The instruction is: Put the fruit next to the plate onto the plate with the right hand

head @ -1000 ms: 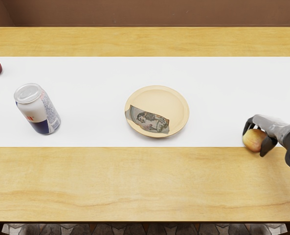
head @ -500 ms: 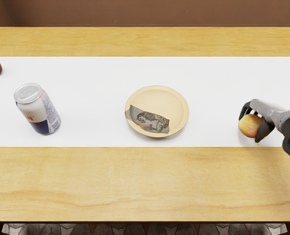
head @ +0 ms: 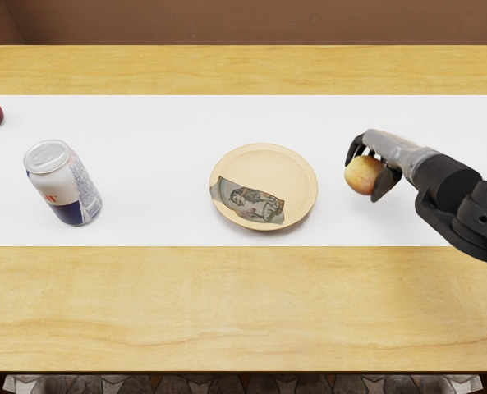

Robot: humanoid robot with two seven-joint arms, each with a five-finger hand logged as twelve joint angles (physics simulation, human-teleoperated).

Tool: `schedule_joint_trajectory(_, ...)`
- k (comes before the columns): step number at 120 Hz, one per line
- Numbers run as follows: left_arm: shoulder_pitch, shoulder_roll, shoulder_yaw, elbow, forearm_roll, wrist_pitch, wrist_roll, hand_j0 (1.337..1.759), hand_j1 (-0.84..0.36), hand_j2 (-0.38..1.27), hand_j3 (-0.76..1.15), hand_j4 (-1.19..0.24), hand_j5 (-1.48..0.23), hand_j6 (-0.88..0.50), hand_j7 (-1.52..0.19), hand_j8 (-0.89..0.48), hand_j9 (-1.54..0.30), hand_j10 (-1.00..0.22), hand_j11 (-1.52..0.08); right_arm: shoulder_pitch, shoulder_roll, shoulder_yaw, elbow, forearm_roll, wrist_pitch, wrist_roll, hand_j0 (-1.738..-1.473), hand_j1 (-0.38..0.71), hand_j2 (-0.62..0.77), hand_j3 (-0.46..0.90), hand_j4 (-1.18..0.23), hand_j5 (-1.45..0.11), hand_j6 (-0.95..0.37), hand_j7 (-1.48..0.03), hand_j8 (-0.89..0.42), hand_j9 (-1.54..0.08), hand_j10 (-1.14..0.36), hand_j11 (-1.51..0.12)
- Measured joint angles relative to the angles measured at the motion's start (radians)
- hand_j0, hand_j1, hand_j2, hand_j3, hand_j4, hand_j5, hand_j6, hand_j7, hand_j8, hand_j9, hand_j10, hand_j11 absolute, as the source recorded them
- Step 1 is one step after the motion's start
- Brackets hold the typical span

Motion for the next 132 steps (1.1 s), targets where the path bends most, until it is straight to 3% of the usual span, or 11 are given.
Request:
schedule_joint_trajectory(53,0.0,0.0,0.0,0.0,0.0,0.0,0.0,1.658,0.34,0.0,0.0,-0.01,-0.01,-0.01,-0.01,-0.01,-0.01,-0.01,-0.01,0.049,0.193,0.002,-0.065,0.003,-0.004,0.0,-1.655,0.22,0.35,0.0,-0.5,-0.92,-0.32,-0.87,-0.4,-0.9,-0.65,-0.91)
schedule_joint_trajectory(99,0.0,0.0,0.0,0.0,0.0,0.0,0.0,1.658,0.34,0.0,0.0,-0.01,-0.01,-0.01,-0.01,-0.01,-0.01,-0.01,-0.01,0.083,0.36,0.0,-0.227,-0.007,-0.007,0.0,-1.653,0.15,0.25,0.0,-0.57,-0.9,-0.38,-0.87,-0.46,-0.89,-0.65,-0.9)
schedule_joint_trajectory(132,0.0,0.0,0.0,0.0,0.0,0.0,0.0,1.658,0.34,0.0,0.0,-0.01,-0.01,-0.01,-0.01,-0.01,-0.01,-0.01,-0.01,0.078,0.416,-0.012,-0.279,-0.009,-0.008,0.0,-1.652,0.13,0.22,0.0,-0.58,-0.89,-0.39,-0.86,-0.47,-0.88,-0.64,-0.88)
